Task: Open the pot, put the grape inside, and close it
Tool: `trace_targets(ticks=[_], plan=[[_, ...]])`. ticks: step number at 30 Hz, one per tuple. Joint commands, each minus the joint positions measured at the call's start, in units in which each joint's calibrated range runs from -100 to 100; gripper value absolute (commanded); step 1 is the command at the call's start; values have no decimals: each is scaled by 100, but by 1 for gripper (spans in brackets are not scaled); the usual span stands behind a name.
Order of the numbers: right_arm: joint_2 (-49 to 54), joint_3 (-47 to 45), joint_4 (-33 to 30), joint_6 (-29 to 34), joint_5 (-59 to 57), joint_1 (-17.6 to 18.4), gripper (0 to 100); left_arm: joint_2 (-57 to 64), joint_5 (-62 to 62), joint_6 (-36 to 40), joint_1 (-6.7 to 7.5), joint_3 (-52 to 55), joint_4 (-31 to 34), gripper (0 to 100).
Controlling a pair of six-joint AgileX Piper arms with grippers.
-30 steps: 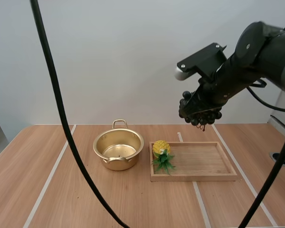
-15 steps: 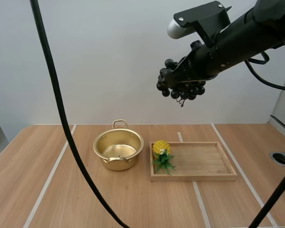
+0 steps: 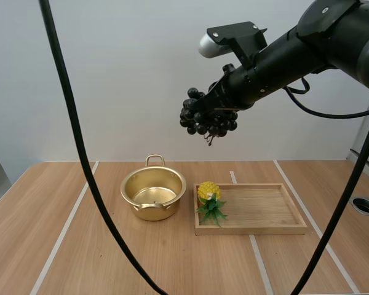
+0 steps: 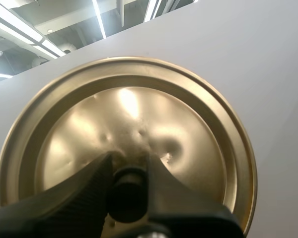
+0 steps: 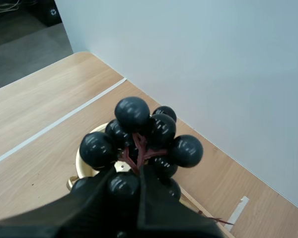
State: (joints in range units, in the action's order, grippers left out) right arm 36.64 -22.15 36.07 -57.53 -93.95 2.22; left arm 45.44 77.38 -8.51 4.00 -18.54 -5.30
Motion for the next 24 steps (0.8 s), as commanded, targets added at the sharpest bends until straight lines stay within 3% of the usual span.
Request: trace_targets(ticks=[1,7,10,24], plan=[[-49,83,-190,194,397,356,0,41,-65,-20,3,-44,-37,0],[-467,83,-1466,1121,1111,1282,0,41,-4,-20,3,-44,-37,0],[-651,83,-2036,1497,1392,1552,0,41,-4,-20,3,-44,-37,0],[-1503,83,-1831,1343,1919,1577,0,41,-4,-20,3,-44,-37,0]])
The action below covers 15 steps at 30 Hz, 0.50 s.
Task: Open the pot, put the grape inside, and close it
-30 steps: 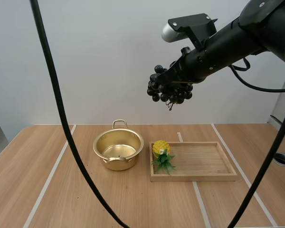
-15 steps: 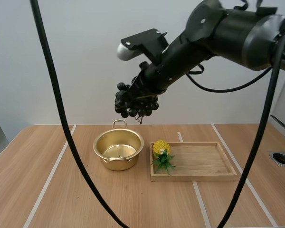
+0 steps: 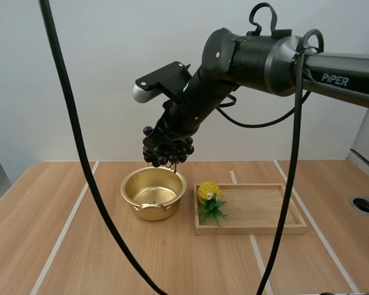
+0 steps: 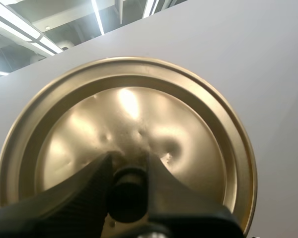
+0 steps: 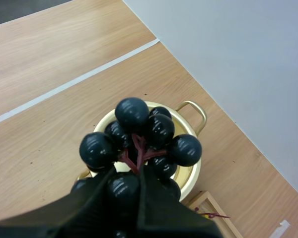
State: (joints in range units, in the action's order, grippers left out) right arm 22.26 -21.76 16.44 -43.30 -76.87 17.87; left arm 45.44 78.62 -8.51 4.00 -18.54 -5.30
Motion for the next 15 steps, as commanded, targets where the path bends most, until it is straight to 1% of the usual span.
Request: trace_targets(ticks=[1,4,7,15], plan=[[-145,44,132,-80,232,33,0,41,-131,-20,3,-44,-27,0],[-377,44,132,-80,286,138,0,41,-131,-20,3,-44,-27,0],[-620,44,122,-29,574,224,0,41,-131,-20,3,-44,-27,0],[-1087,44,41,-29,876,221,0,41,-131,-20,3,-44,-27,0]])
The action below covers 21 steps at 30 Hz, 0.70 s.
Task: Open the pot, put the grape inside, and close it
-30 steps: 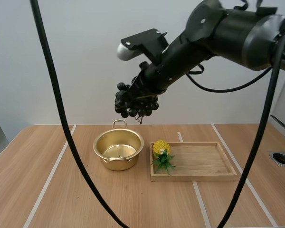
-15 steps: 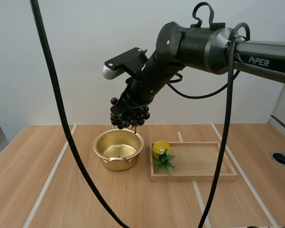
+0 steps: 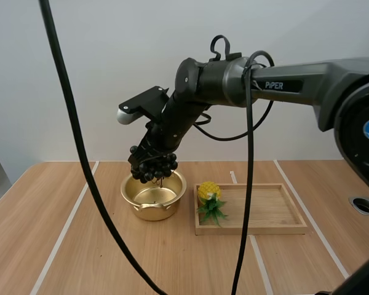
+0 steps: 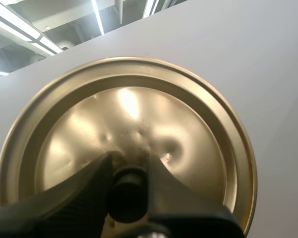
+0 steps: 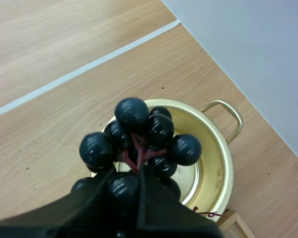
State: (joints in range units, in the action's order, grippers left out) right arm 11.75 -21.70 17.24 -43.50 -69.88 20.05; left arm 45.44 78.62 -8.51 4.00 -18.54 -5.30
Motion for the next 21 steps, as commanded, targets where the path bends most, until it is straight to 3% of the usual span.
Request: trace_targets(ticks=[1,21], plan=[[-72,38,-39,-9,203,3,0,41,-131,-20,3,-44,-27,0],[-1048,38,-347,-52,1211,3,0,41,-131,-20,3,-44,-27,0]])
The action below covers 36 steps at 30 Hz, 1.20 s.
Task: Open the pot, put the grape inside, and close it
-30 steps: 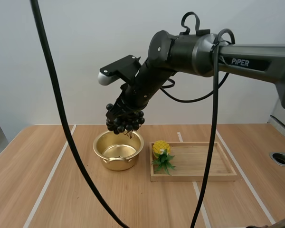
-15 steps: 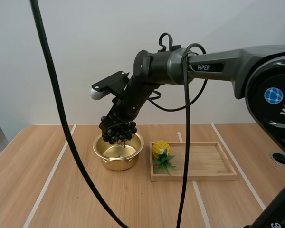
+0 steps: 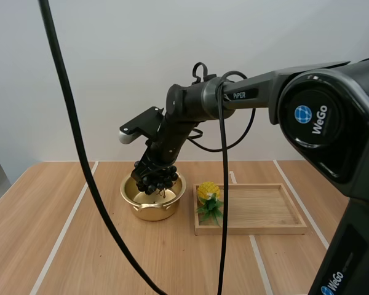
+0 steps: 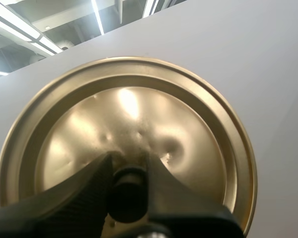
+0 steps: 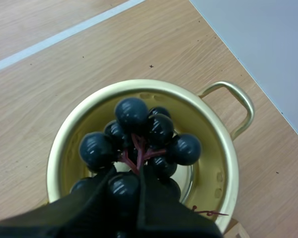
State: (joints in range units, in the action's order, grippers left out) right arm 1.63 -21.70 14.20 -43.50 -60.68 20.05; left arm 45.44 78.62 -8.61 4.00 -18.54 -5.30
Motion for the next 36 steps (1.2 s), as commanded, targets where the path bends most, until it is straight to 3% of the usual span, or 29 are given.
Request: trace_targets(ticks=[1,11,36], plan=[[-86,38,-43,-89,357,3,0,41,-131,-10,3,-44,-27,0],[-590,38,-104,-129,929,3,0,41,-20,-10,3,-44,-27,0],[-1067,10,58,-129,854,3,0,41,87,-10,3,-44,-27,0]])
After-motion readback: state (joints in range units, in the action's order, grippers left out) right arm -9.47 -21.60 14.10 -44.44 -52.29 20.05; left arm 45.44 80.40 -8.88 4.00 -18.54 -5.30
